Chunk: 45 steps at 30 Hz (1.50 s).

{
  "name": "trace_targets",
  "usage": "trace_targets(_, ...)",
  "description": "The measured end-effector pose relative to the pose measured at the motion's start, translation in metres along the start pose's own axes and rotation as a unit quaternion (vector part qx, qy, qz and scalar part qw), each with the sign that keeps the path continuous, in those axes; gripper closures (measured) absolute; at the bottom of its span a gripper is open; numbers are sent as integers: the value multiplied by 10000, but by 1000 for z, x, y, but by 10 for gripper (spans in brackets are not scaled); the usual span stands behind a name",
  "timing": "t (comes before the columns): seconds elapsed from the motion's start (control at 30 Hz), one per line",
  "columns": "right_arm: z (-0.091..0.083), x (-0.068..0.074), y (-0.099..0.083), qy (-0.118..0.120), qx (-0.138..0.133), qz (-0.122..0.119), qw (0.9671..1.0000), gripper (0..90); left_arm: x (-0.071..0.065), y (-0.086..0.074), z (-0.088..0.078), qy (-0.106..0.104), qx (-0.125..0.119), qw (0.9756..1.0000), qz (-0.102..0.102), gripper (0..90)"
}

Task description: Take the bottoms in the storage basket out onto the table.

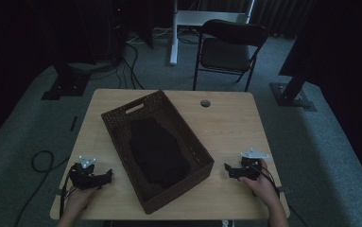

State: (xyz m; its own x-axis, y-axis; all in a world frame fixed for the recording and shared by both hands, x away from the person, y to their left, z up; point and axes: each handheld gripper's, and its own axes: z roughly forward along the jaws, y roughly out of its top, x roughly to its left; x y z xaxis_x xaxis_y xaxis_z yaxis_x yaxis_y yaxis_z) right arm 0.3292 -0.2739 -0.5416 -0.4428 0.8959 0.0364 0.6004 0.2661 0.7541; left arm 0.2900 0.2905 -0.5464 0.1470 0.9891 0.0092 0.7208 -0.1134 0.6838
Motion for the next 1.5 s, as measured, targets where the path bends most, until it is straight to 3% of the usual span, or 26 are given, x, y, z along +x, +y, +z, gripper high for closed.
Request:
trace_targets(0.7,-11,-2,36,-327,-456,271,9981,104,0,0,0,1,5,10000,5,1)
trace_targets(1.5,-20,14,94,-396,-930,189,9947,103,0,0,0,3,5,10000,3,0)
